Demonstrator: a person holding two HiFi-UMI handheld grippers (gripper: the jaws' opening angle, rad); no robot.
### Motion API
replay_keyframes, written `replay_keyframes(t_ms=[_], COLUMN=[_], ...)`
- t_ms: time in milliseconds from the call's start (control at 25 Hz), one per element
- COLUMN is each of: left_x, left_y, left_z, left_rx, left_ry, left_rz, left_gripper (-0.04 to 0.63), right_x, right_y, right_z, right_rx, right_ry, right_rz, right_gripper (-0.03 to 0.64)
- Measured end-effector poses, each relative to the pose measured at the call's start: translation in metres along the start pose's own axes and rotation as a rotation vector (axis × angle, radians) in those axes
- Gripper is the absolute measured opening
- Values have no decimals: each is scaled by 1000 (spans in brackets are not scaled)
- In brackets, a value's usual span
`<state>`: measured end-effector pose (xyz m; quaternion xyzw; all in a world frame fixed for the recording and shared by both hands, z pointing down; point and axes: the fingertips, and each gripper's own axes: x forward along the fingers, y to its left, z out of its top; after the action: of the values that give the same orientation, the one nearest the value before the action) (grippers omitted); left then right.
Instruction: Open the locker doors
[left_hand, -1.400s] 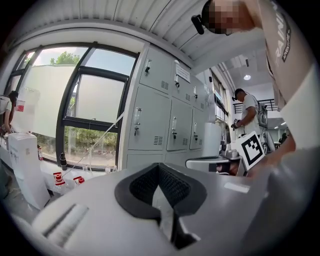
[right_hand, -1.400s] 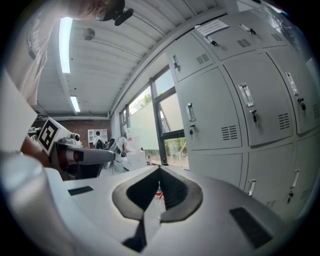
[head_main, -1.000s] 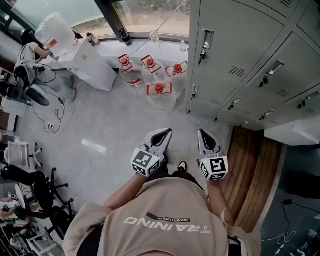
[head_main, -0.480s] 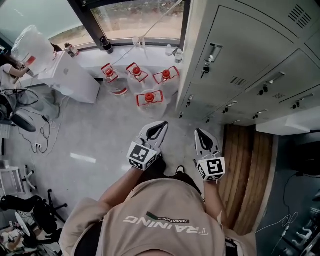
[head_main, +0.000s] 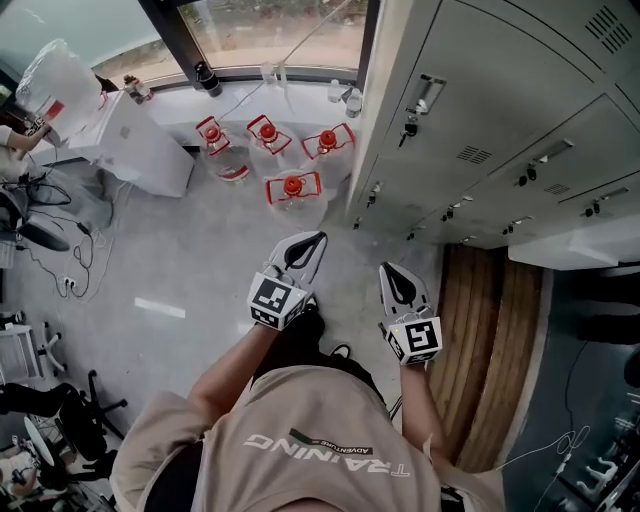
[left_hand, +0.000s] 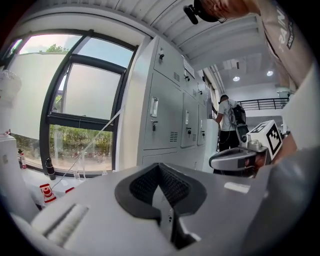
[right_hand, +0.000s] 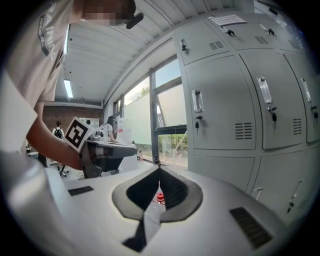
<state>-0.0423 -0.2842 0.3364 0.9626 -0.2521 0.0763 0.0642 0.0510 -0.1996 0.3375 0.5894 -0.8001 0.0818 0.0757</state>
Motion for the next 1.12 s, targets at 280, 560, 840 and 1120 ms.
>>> replay_keyframes(t_ms=[280, 560, 840, 1120], left_x=[11, 39, 81, 124], left_y=[-13, 5, 33, 56], left_z=[-51, -143, -264, -366], left_rx=[21, 50, -19, 3], left_ry=[0, -30, -42, -102], left_rz=[78, 96, 110, 113], left_gripper=[6, 6, 6, 6], right_x=[0, 49, 113, 179], right_y=[-39, -78, -85, -112], right_z=[-92, -187, -313, -410], right_rx=[-47, -21, -65, -129], right_ry=[46, -40, 10, -24], right_rz=[46, -1, 54, 59], right_gripper=[11, 11, 11, 11])
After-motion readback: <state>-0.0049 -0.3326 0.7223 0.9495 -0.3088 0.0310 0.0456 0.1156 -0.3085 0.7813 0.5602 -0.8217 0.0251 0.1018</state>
